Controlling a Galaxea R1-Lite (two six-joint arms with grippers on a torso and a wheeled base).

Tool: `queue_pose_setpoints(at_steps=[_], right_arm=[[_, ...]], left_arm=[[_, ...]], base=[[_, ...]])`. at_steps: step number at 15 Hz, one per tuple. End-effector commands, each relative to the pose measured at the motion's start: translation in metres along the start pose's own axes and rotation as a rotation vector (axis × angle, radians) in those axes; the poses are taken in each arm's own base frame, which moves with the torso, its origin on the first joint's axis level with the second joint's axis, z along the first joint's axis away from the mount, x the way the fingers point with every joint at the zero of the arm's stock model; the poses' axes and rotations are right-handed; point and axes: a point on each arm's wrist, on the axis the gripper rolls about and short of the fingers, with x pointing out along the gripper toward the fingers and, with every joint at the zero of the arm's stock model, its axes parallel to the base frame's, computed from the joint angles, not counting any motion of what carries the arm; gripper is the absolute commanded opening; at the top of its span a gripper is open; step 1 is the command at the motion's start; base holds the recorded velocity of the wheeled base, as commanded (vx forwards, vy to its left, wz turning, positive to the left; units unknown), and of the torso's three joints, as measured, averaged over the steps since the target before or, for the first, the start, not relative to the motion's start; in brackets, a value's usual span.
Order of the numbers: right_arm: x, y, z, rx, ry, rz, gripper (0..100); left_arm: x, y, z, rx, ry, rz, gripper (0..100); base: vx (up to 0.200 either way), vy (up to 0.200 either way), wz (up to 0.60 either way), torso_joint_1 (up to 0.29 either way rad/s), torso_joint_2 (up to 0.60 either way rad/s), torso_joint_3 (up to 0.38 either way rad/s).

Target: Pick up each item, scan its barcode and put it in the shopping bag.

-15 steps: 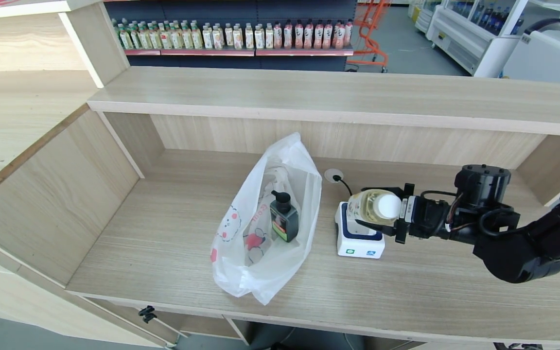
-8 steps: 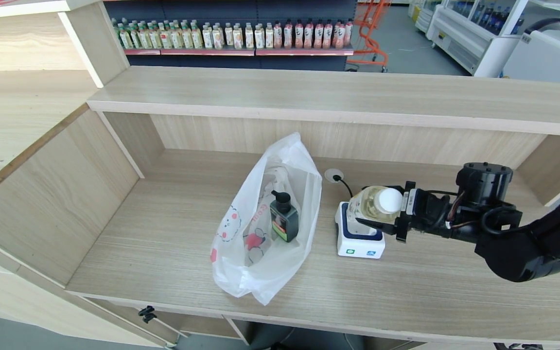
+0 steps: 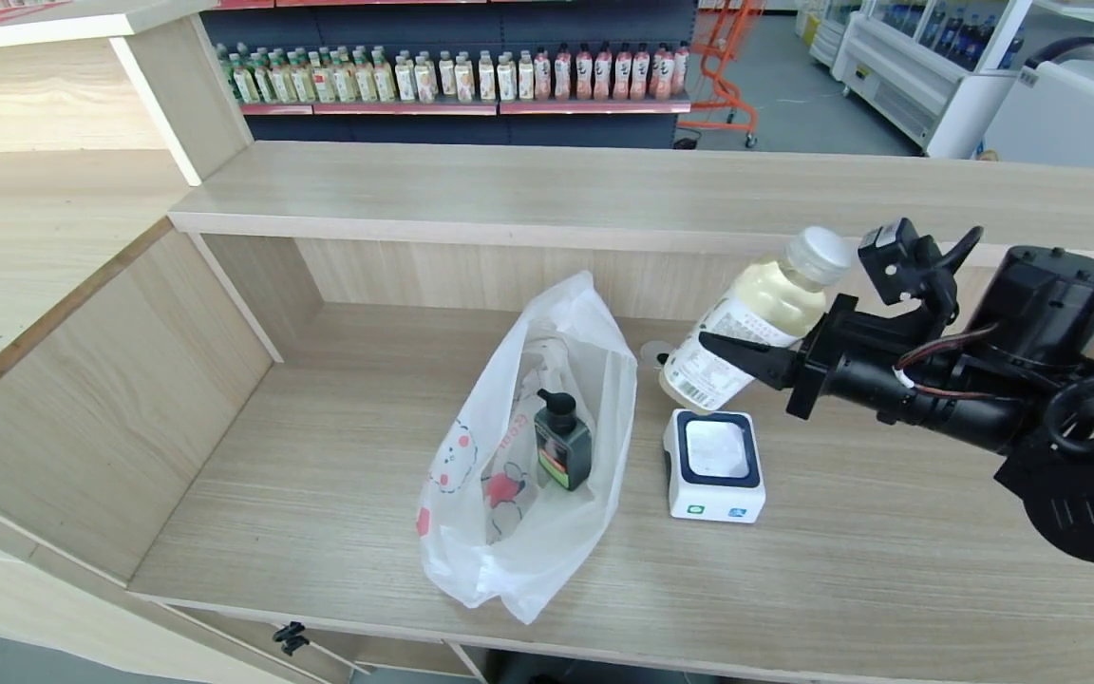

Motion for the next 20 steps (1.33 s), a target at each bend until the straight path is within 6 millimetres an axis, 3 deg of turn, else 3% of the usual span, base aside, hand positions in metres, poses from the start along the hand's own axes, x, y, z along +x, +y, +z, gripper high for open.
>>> queue_pose_setpoints(at_steps=[1, 4, 7, 14, 15, 20], right_arm=[[0.0, 0.02, 0.011, 0.131, -0.013, -0.044, 0], [0.012, 0.041, 0.008, 0.356, 0.044, -0.093, 0], [0.018, 0.06, 0.003, 0.465, 0.09, -0.067, 0], [0.015, 0.097, -0.016, 0.502, 0.202, 0.027, 0], [0.017, 0.1, -0.032, 0.483, 0.253, 0.029, 0], [0.027, 0.091, -0.077, 0.39, 0.344, 0.009, 0]], left_arm=[[0.0, 0.0, 0.0, 0.001, 0.0, 0.0, 100], [0.0, 0.0, 0.0, -0.001, 0.0, 0.0, 100], [0.0, 0.0, 0.0, -0.001, 0.0, 0.0, 100], [0.0, 0.0, 0.0, -0.001, 0.0, 0.0, 100], [0.0, 0.0, 0.0, -0.001, 0.0, 0.0, 100], [0.0, 0.0, 0.0, -0.001, 0.0, 0.0, 100]], base=[[0.2, 0.2, 0.0, 0.007, 0.01, 0.002], [0.0, 0.0, 0.0, 0.0, 0.0, 0.0], [0.0, 0.0, 0.0, 0.0, 0.0, 0.0], [0.0, 0.0, 0.0, 0.0, 0.0, 0.0], [0.0, 0.0, 0.0, 0.0, 0.0, 0.0], [0.0, 0.0, 0.0, 0.0, 0.0, 0.0]])
